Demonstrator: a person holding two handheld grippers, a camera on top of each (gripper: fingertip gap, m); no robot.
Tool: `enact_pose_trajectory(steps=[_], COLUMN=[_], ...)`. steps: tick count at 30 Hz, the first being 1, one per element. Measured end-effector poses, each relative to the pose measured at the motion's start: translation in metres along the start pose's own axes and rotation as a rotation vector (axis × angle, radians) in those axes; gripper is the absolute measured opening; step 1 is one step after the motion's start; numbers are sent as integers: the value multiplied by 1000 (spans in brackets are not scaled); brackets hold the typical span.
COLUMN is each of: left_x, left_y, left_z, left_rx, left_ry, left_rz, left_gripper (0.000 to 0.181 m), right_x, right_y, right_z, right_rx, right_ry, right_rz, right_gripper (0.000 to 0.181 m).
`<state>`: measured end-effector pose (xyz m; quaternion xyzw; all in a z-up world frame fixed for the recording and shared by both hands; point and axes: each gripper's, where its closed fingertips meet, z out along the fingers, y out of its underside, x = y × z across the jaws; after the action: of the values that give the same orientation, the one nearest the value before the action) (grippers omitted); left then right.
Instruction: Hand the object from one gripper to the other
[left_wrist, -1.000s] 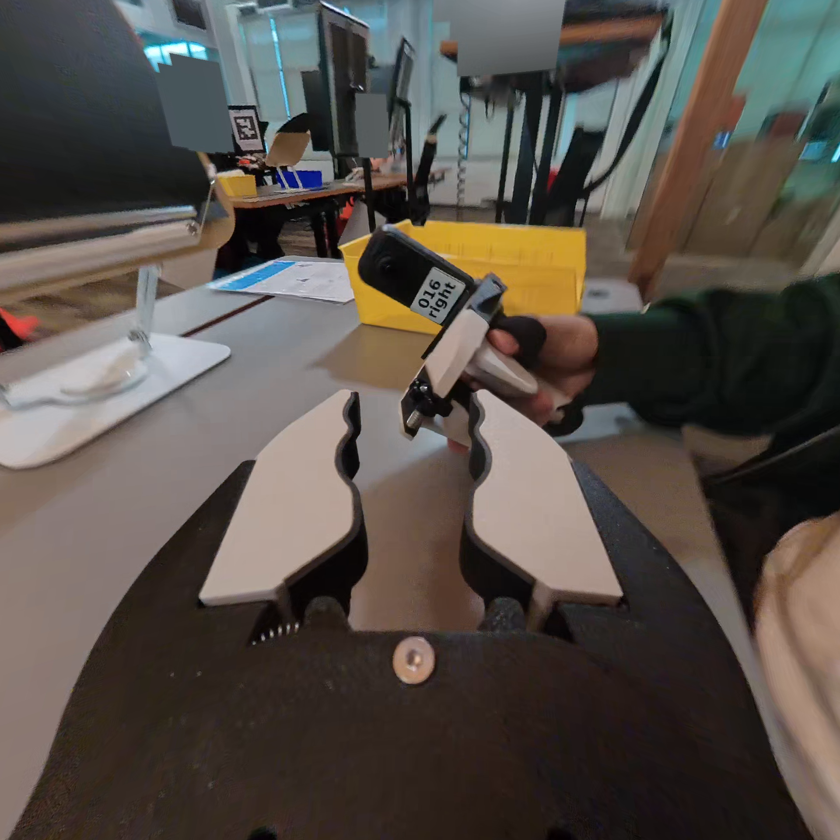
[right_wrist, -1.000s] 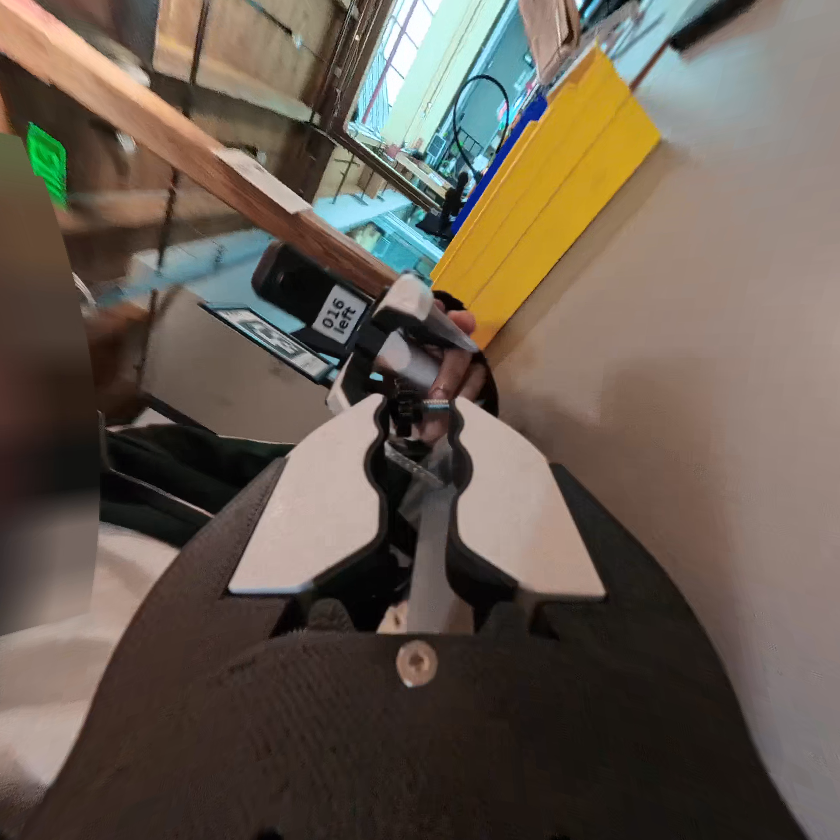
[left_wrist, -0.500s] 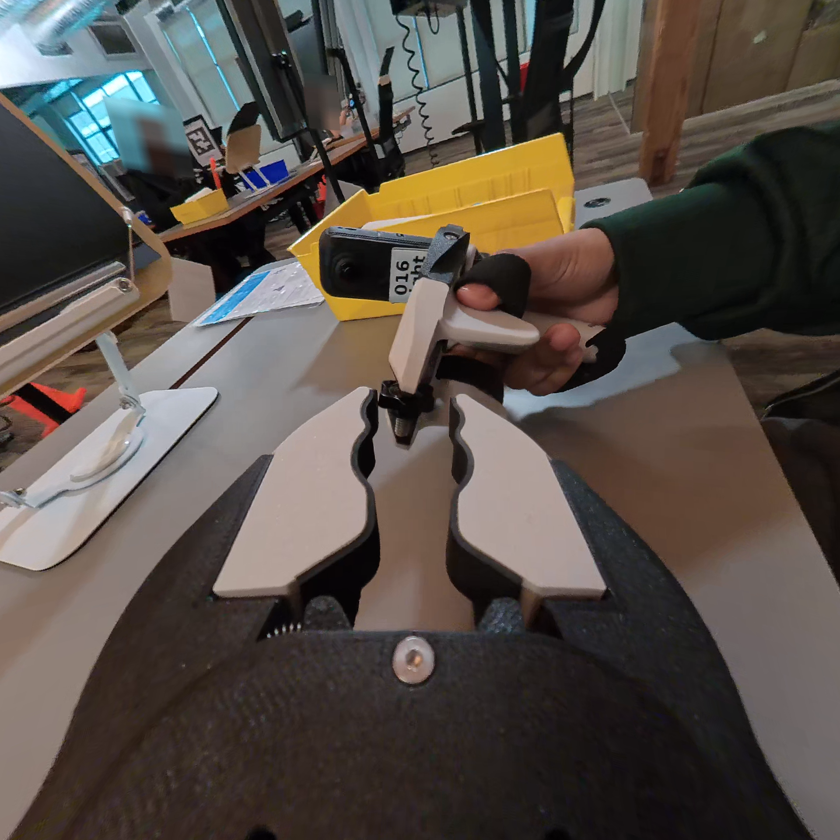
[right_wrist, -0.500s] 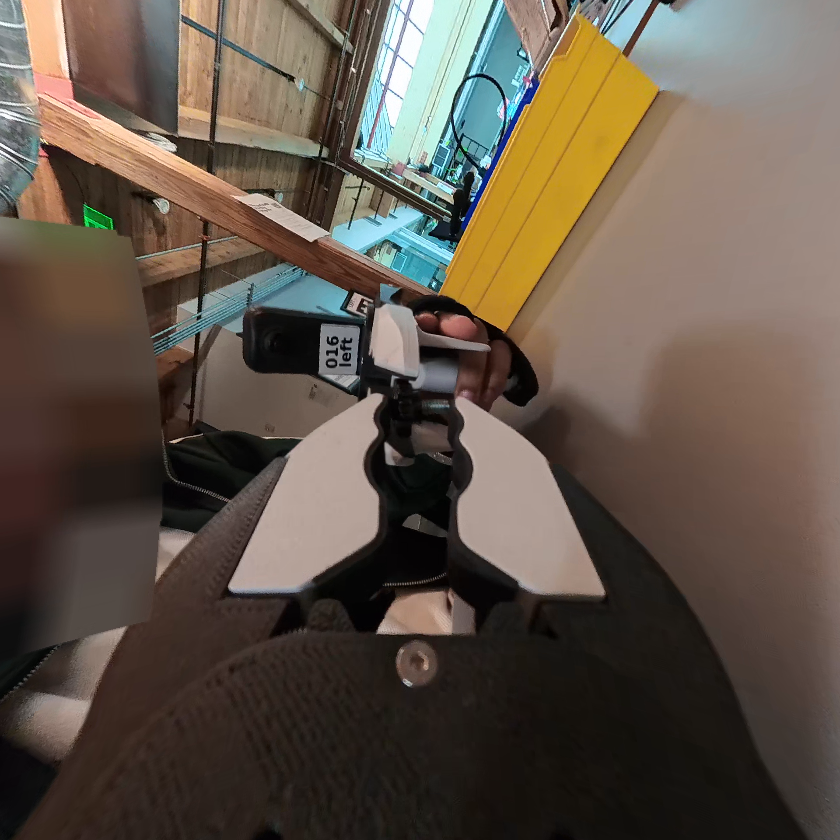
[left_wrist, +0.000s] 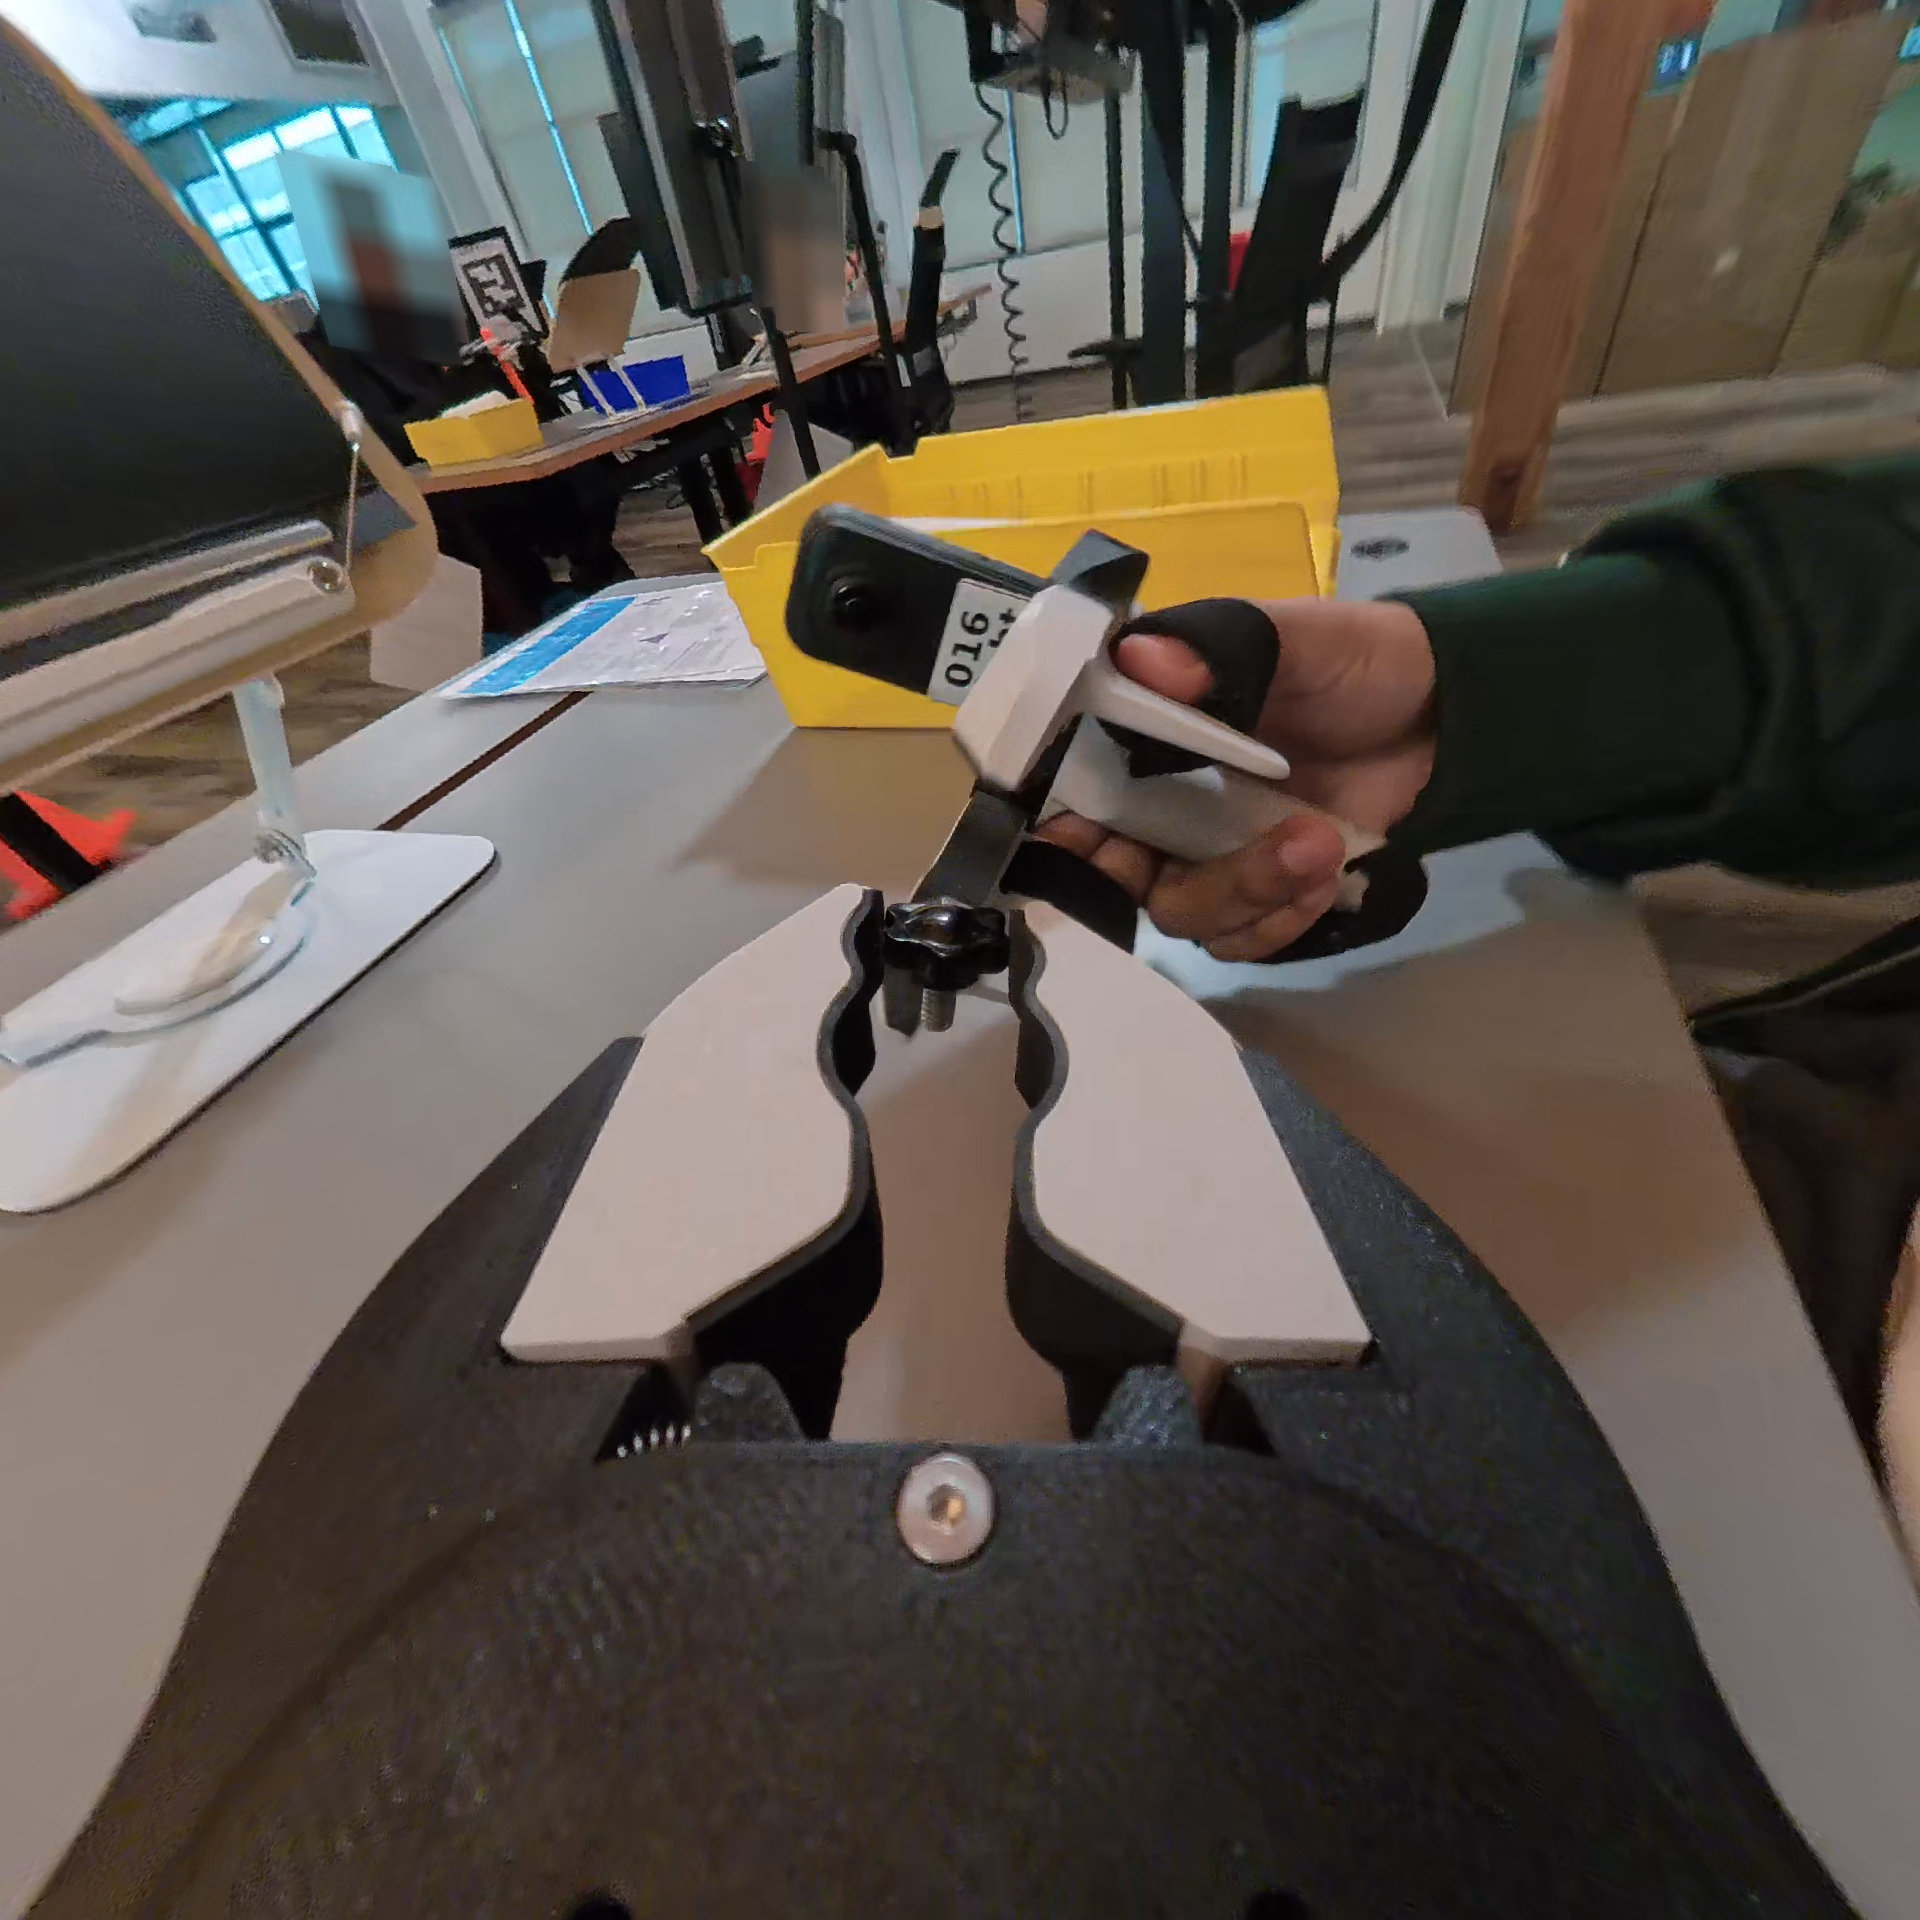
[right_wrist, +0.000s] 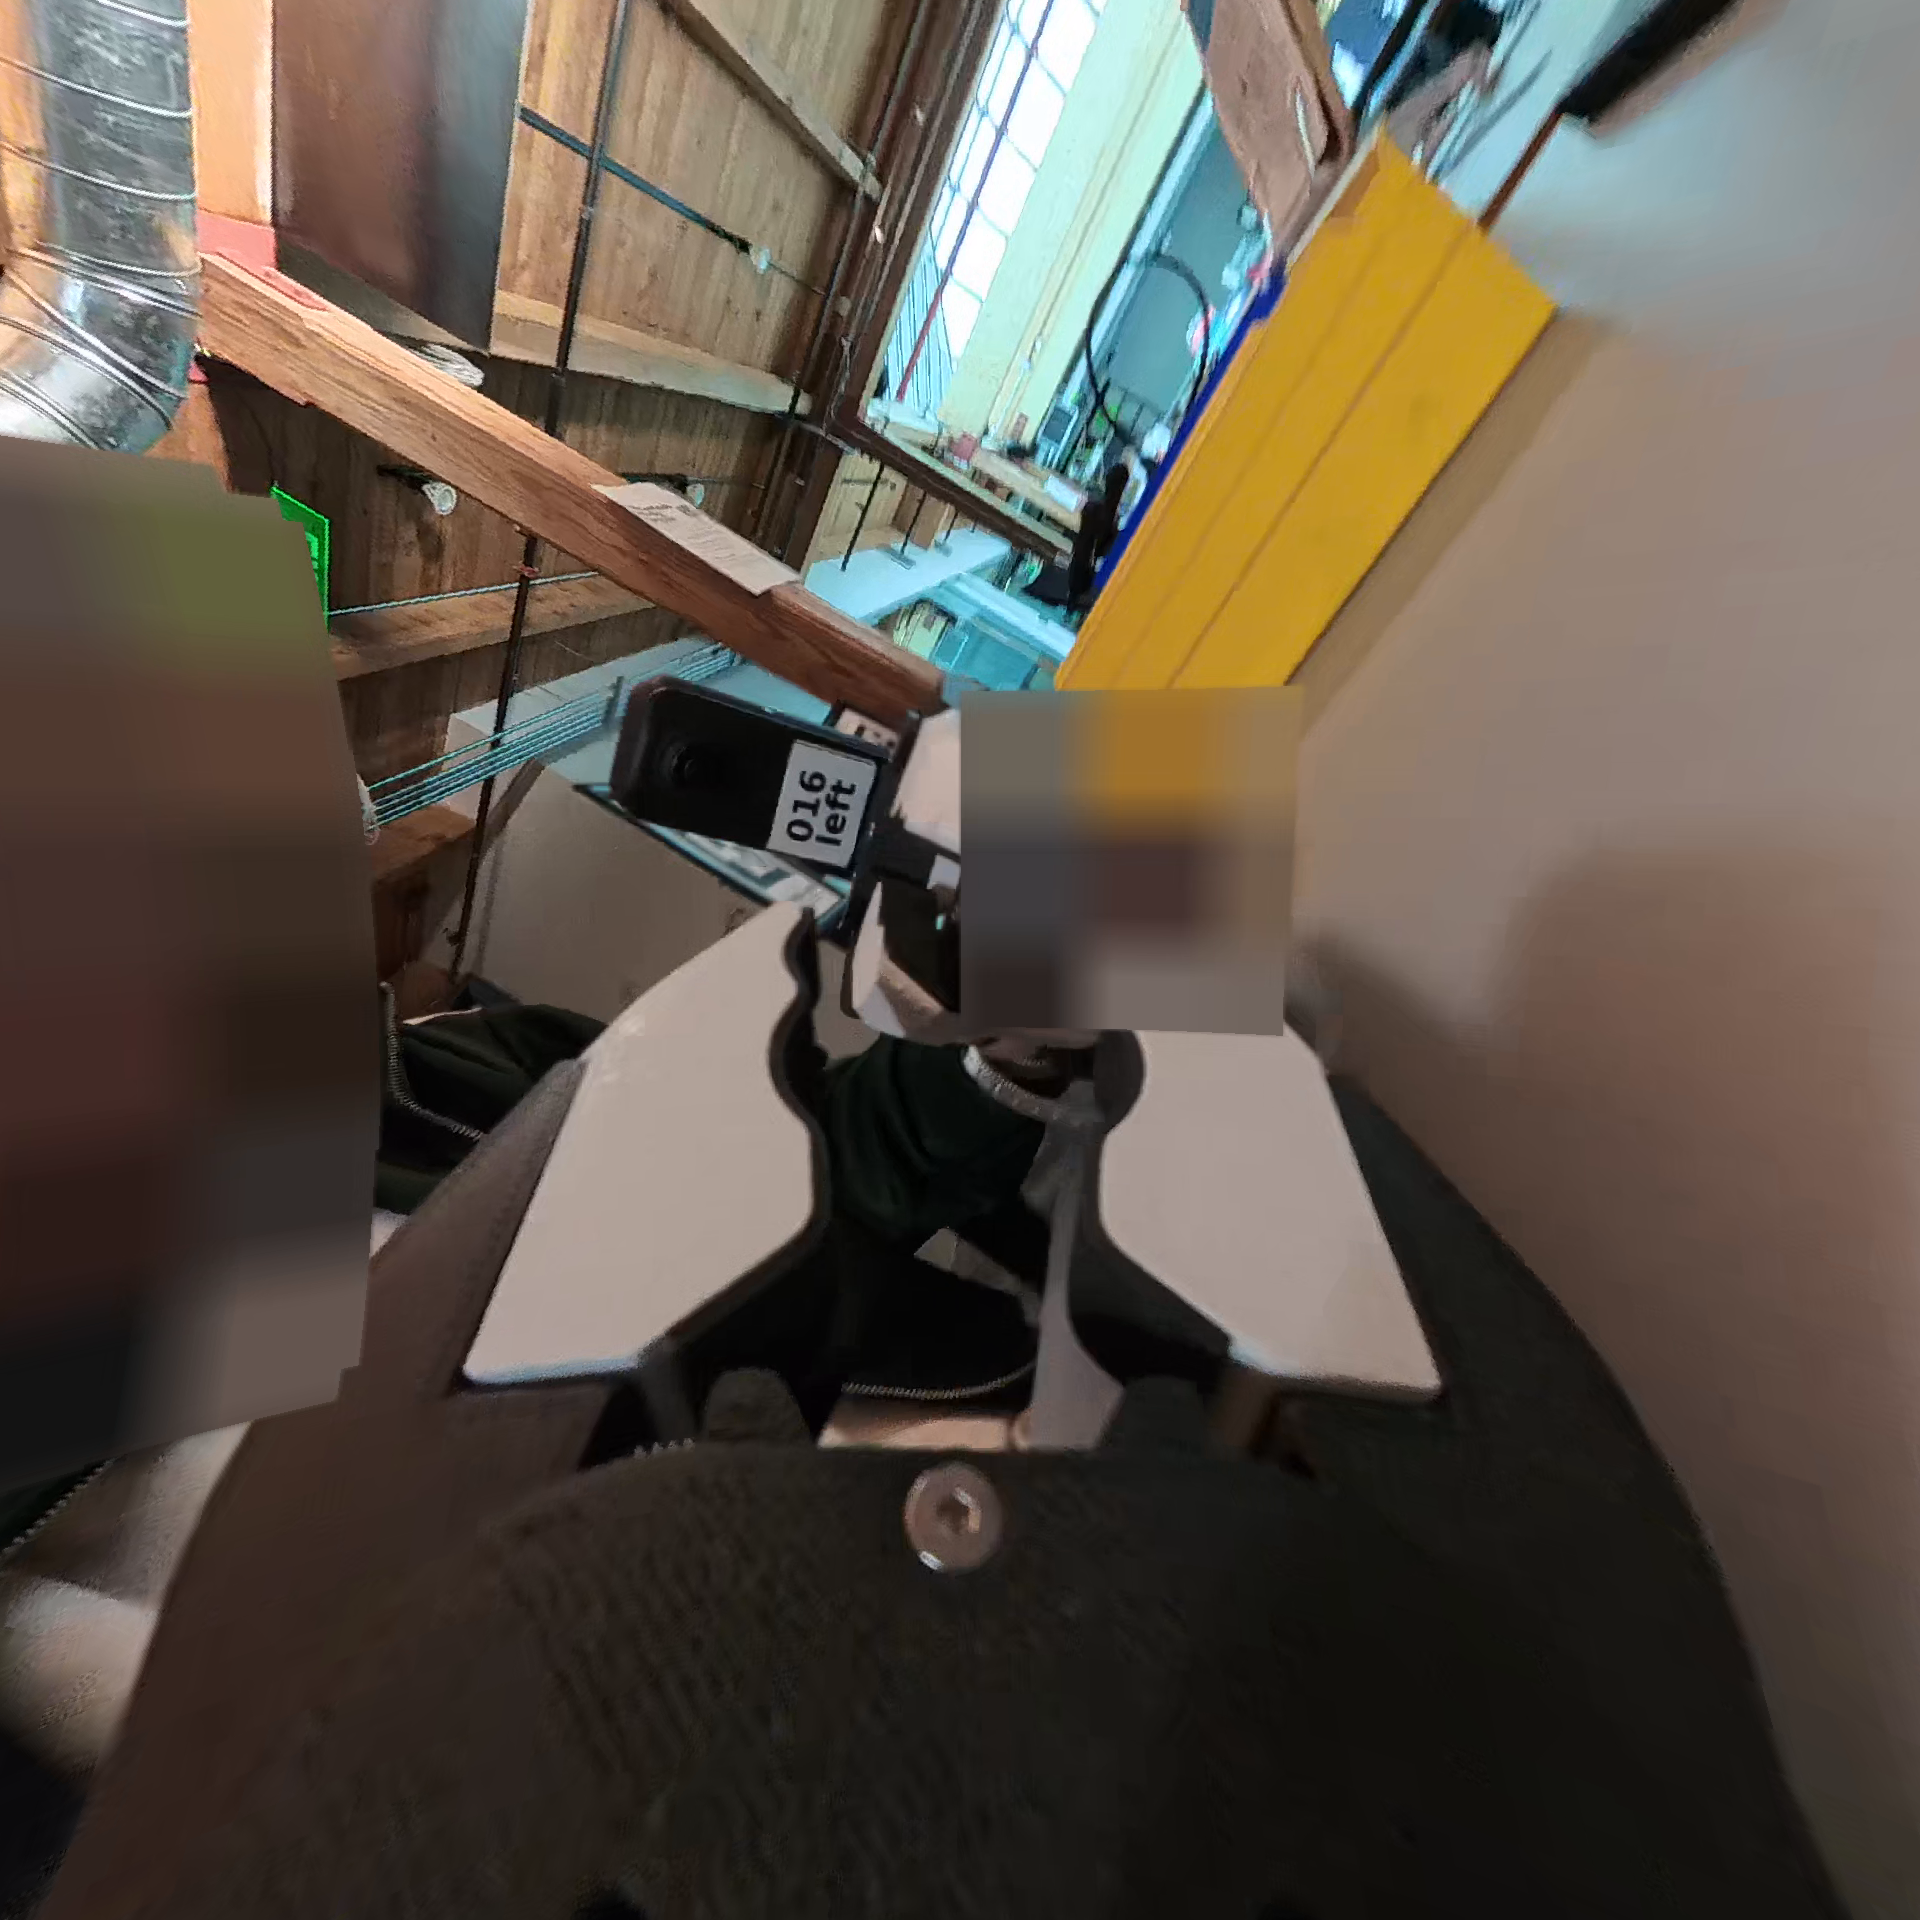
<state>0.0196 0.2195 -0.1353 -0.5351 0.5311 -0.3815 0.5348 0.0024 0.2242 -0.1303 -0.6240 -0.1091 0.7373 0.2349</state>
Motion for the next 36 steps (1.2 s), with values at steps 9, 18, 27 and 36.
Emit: enact_pose_trajectory(steps=[9,18,27,36], left_x=[-27,-21,-2,-10], left_y=[-23,-25,-24,-31], left_z=[-26,-26,-16,-18], left_rx=[288,278,221,284], left_ry=[154,235,289,218], left_rz=[-558,-593,-527,-499], left_gripper=[22,23,23,52], right_x=[-12,-5,-4,-14], right_y=[-29,-5,5,0], right_z=[-10,9,17,17], right_rx=[133,-22,-67,-4], right_ry=[206,314,310,274], right_rz=[-604,-904,-940,-936], right_gripper=[62,28,11,6])
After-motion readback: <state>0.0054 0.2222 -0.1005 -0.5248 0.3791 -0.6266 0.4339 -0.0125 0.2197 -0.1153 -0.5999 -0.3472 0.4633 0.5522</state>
